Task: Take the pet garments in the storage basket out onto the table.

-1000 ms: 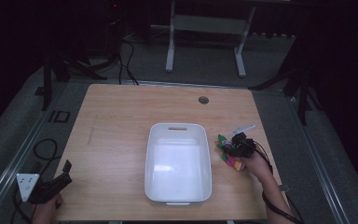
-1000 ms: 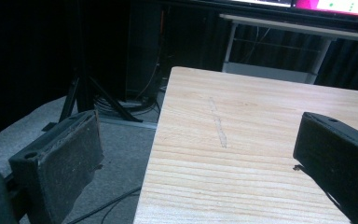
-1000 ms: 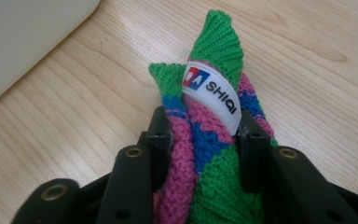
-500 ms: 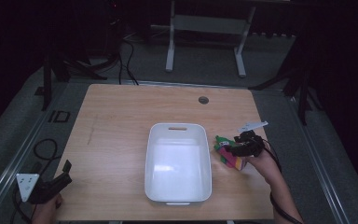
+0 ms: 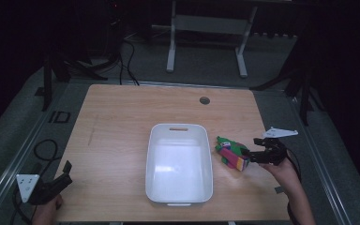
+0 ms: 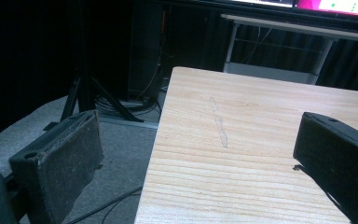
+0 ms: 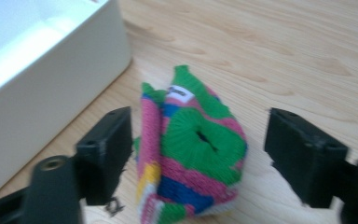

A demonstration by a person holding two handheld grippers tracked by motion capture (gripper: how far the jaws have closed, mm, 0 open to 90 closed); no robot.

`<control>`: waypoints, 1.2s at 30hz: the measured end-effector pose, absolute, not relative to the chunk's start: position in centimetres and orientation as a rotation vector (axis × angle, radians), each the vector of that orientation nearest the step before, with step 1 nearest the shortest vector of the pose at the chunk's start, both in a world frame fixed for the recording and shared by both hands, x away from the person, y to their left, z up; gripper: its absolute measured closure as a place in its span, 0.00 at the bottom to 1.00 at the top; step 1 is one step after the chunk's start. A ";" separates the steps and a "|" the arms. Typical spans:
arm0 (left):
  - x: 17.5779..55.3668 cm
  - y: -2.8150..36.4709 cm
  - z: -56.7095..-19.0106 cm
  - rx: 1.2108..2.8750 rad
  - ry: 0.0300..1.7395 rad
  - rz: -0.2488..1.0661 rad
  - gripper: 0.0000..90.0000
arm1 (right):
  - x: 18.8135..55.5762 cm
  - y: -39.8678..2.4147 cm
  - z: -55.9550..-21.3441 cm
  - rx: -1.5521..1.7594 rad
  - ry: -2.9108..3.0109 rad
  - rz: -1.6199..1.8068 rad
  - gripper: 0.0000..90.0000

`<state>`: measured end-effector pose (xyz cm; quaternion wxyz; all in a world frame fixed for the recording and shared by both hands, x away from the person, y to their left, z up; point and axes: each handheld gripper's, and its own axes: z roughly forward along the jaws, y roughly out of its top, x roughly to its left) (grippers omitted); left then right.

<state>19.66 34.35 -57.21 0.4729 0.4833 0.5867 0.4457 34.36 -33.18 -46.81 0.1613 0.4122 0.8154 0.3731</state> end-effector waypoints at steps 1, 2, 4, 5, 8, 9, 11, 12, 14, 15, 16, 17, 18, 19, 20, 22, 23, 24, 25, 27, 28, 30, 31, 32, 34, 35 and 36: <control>19.7 34.4 -57.2 1.183 1.437 1.090 0.02 | 34.2 -33.5 -46.9 1.183 2.315 1.075 0.20; 19.7 34.4 -57.2 1.179 1.438 1.090 0.02 | 34.0 -33.7 -47.0 1.189 2.303 1.084 0.17; 19.6 34.4 -57.2 1.178 1.438 1.090 0.02 | 33.6 -34.3 -47.3 1.194 2.281 1.090 0.13; 19.6 34.4 -57.2 1.179 1.438 1.089 0.02 | 33.3 -34.6 -47.5 1.188 2.267 1.086 0.12; 19.7 34.4 -57.2 1.179 1.437 1.091 0.02 | 32.7 -35.4 -48.3 1.218 2.184 1.082 0.12; 19.7 34.4 -57.2 1.179 1.437 1.091 0.02 | 32.5 -35.8 -48.6 1.225 2.143 1.091 0.12; 19.7 34.4 -57.2 1.179 1.437 1.091 0.02 | 32.2 -36.4 -49.0 1.244 2.081 1.123 0.12; 19.7 34.4 -57.2 1.180 1.437 1.091 0.02 | 31.9 -36.9 -49.3 1.257 2.045 1.142 0.12; 19.7 34.4 -57.2 1.181 1.437 1.091 0.02 | 31.6 -37.5 -49.9 1.263 2.016 1.144 0.12; 19.7 34.4 -57.2 1.181 1.437 1.091 0.02 | 31.5 -37.7 -50.2 1.260 2.010 1.136 0.12; 19.7 34.4 -57.2 1.181 1.438 1.091 0.02 | 31.3 -38.0 -50.7 1.255 2.004 1.123 0.12; 19.7 34.4 -57.2 1.181 1.439 1.092 0.02 | 31.0 -38.2 -51.1 1.258 1.992 1.116 0.12; 19.7 34.4 -57.2 1.182 1.440 1.092 0.02 | 30.8 -38.4 -51.4 1.269 1.980 1.121 0.12; 19.7 34.3 -57.2 1.186 1.441 1.092 0.02 | 30.6 -38.6 -51.9 1.279 1.964 1.130 0.12; 19.7 34.3 -57.2 1.187 1.441 1.093 0.02 | 30.2 -38.8 -52.4 1.298 1.947 1.137 0.12; 19.7 34.3 -57.2 1.186 1.441 1.094 0.02 | 29.8 -39.1 -53.1 1.305 1.915 1.129 0.12; 19.7 34.3 -57.2 1.184 1.440 1.094 0.02 | 29.5 -39.3 -53.3 1.312 1.889 1.128 0.12; 19.7 34.3 -57.2 1.183 1.440 1.095 0.02 | 29.2 -39.5 -53.6 1.328 1.859 1.148 0.12; 19.7 34.3 -57.2 1.183 1.440 1.095 0.02 | 29.0 -39.7 -53.8 1.336 1.842 1.154 0.12; 19.7 34.3 -57.2 1.183 1.441 1.094 0.02 | 28.4 -40.1 -54.1 1.356 1.802 1.156 0.12; 19.7 34.3 -57.2 1.186 1.442 1.094 0.02 | 28.2 -40.3 -54.3 1.362 1.794 1.156 0.12; 19.7 34.3 -57.2 1.187 1.441 1.094 0.02 | 27.7 -40.6 -54.7 1.371 1.777 1.155 0.12; 19.7 34.3 -57.2 1.187 1.441 1.094 0.02 | 27.5 -40.6 -55.0 1.369 1.770 1.148 0.12; 19.7 34.3 -57.2 1.184 1.441 1.094 0.02 | 27.3 -40.7 -55.1 1.370 1.765 1.149 0.13; 19.7 34.3 -57.2 1.184 1.440 1.096 0.02 | 26.9 -40.7 -55.5 1.364 1.748 1.136 0.13; 19.7 34.3 -57.2 1.183 1.439 1.096 0.02 | 26.7 -40.6 -55.6 1.358 1.739 1.131 0.13; 19.7 34.3 -57.2 1.183 1.439 1.097 0.02 | 26.5 -40.5 -55.5 1.351 1.733 1.130 0.14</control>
